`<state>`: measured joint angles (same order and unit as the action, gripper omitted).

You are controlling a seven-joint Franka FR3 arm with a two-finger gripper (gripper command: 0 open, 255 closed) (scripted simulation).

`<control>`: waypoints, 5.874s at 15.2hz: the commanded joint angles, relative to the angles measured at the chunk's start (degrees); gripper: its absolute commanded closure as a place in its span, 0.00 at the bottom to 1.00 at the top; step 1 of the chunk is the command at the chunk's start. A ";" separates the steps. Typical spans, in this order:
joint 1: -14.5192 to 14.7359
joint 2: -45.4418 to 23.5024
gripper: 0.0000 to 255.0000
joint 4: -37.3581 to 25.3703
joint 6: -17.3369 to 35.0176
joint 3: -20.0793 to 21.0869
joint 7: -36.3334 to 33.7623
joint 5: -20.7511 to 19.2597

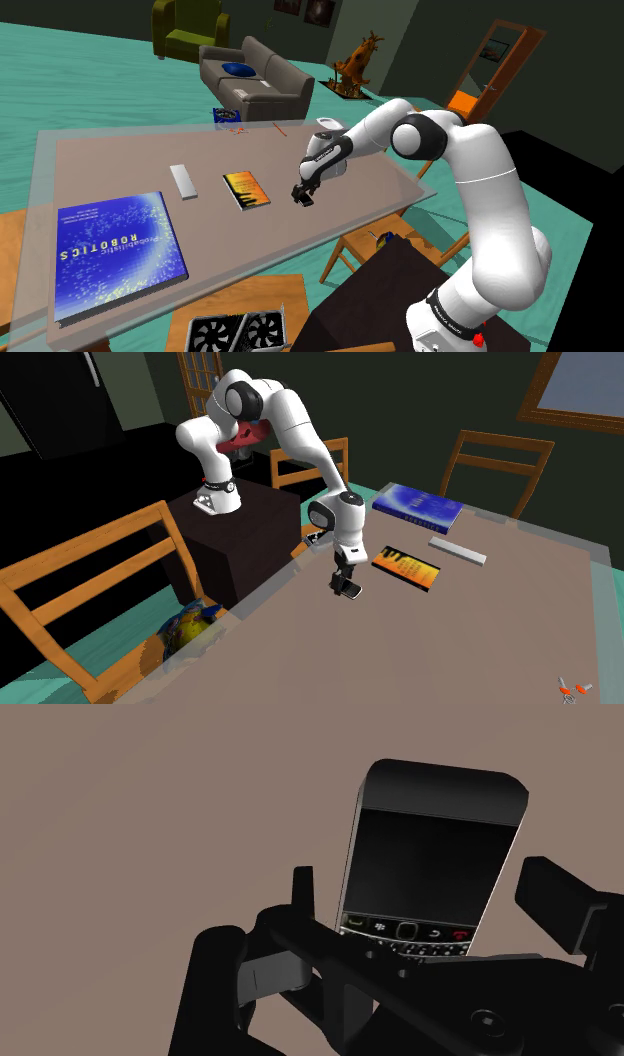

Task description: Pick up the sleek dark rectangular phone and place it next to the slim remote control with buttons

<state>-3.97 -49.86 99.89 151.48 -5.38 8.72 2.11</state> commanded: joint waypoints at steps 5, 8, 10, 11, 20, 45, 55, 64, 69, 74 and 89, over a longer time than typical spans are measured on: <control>0.00 -0.01 1.00 0.00 0.02 0.00 -0.01 0.00; -0.02 -0.04 1.00 0.02 0.06 0.01 0.02 0.00; 0.02 0.00 1.00 0.05 0.05 0.00 -0.02 0.00; 0.03 0.01 1.00 0.07 0.06 0.00 -0.03 0.00; 0.27 4.15 1.00 1.95 -2.20 -0.30 0.01 -0.21; 14.91 5.86 1.00 -6.22 -12.89 0.27 -16.43 -2.01; 23.24 -3.80 1.00 -24.50 -22.06 1.27 -26.29 -2.49; 27.60 -17.21 1.00 -47.99 -32.45 1.89 -31.71 -2.58; 27.50 -20.61 1.00 -50.29 -31.36 1.93 -31.82 -2.55; 27.38 -24.62 1.00 -53.76 -30.81 1.98 -31.92 -2.52; 27.30 -26.94 0.00 -56.11 -30.84 2.00 -31.97 -2.50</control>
<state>23.32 -76.80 43.78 120.64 -3.38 -23.24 -0.39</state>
